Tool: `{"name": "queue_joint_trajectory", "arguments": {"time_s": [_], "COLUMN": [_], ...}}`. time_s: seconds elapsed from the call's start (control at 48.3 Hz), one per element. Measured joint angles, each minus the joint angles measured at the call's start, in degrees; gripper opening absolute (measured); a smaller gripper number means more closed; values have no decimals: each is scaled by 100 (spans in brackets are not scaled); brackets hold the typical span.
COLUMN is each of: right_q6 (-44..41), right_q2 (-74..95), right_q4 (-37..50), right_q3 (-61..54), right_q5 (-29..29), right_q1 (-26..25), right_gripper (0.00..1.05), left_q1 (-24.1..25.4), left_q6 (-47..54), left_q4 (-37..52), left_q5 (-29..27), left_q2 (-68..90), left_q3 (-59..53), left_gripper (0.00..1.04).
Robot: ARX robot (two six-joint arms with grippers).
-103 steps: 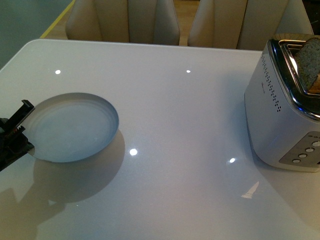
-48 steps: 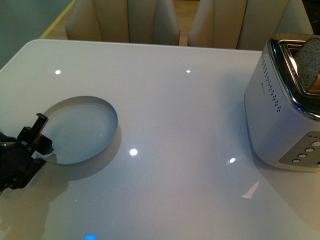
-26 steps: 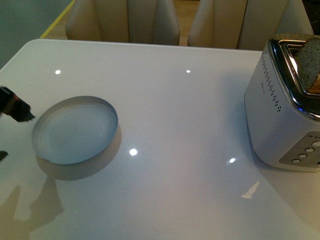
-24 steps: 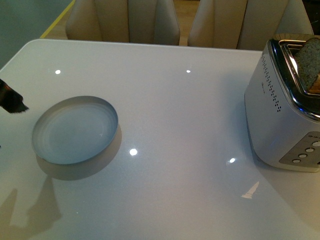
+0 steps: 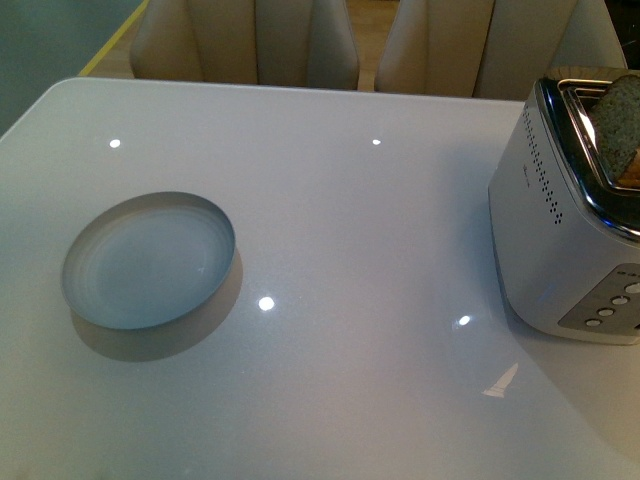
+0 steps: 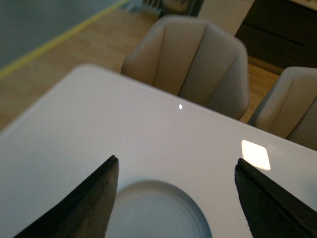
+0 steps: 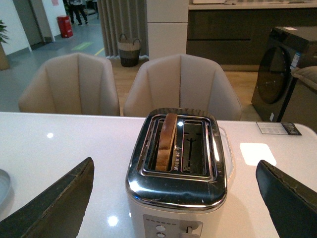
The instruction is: Left arm holds plate, right arm toasts bread
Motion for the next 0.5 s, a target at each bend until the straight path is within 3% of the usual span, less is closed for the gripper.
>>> {"name": "queue_joint_trajectory", "arguments": {"time_s": [0.104,0.248,0.352,0.497], "right_q6": [0,0,0,0], "right_q2": [-11,-11,-11,-11], "right_q4": [0,0,0,0], "right_q3": [0,0,0,0], "right_q5": [-9,-7,-4,-7], "right_q1": [0,0,0,0], "right_gripper": [96,96,96,96], "left_q1": [0,11,7,7], "left_q6": [671,1014,1108,1150], "left_q4": [693,619,348,-87], "left_q5": [-2,-13,-11,-11], "left_q2": [-426,-1010,-1596,-2371], "left_q3": [-354,-774,-1169,-1497], "left_gripper": [50,27,3,3]}}
